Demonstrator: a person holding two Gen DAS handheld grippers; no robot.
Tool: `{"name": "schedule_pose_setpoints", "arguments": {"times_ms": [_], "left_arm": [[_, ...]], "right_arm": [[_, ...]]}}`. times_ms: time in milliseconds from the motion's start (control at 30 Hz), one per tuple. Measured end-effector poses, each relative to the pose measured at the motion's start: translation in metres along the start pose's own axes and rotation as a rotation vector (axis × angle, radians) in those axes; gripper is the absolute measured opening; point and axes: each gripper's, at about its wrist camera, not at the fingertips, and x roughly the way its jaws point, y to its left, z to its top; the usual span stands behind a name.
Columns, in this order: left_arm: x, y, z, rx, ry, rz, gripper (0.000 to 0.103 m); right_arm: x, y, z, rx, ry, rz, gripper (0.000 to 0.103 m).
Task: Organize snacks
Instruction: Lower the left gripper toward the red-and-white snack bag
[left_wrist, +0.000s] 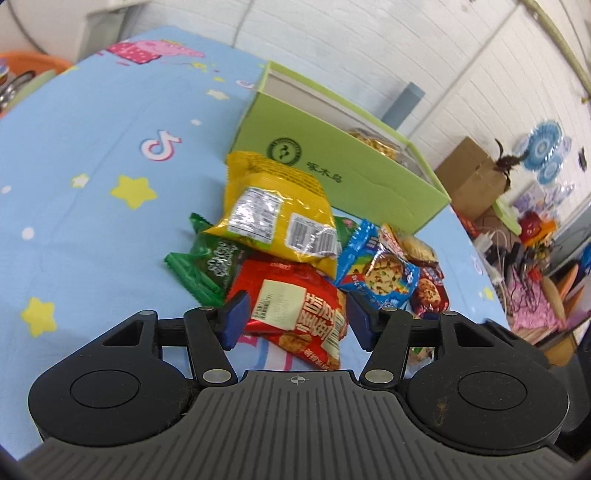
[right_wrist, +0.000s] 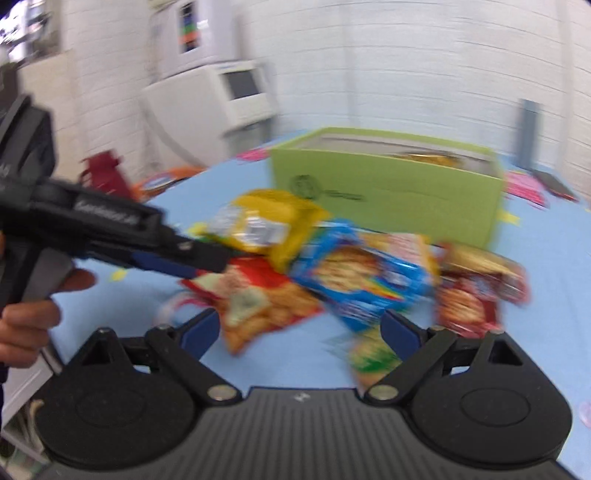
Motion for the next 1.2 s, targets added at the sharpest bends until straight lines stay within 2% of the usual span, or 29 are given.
{"name": "schedule_pose_setpoints", "arguments": {"times_ms": [133, 300, 467, 500, 700, 867, 1000, 1133, 1200], "left_arm": [[-0.014, 0.017, 0.005, -0.028, -0.041, 0.037, 0.044], [-0.012, 0.028, 0.006, -0.024, -0.021, 0.008, 0.044], [-0.004, 0.027, -0.001, -0.004, 0.004, -0.023, 0.045], [-0.003, 0.027, -0.002, -0.002, 0.006, -0.017, 0.048], [-0.009, 0.024, -0.010, 0.021, 0.000, -0.005, 0.051], [-0.019, 0.025, -0.011, 0.016, -0.019, -0.006, 0.053], [-0.015, 0.023, -0.005, 0.045, -0.025, 0.018, 0.054], [0.002, 0.025, 0.004, 0.041, 0.000, 0.023, 0.052], [0.010, 0.023, 0.007, 0.043, 0.019, 0.008, 0.050]], "right_arm": [[0.038, 0.024, 0.017, -0.100, 0.048, 0.068, 0.093], [0.071, 0.027, 0.029, -0.114, 0.101, 0.099, 0.093], [0.061, 0.035, 0.019, -0.088, 0.113, 0.102, 0.093], [0.056, 0.039, 0.017, -0.075, 0.112, 0.113, 0.093], [0.031, 0.055, 0.005, -0.044, 0.089, 0.178, 0.093], [0.022, 0.057, 0.002, -0.051, 0.070, 0.156, 0.093], [0.030, 0.048, 0.005, -0.090, 0.077, 0.065, 0.093], [0.038, 0.040, 0.001, -0.039, 0.092, 0.080, 0.093], [0.032, 0.040, -0.004, -0.011, 0.069, 0.052, 0.093]]}}
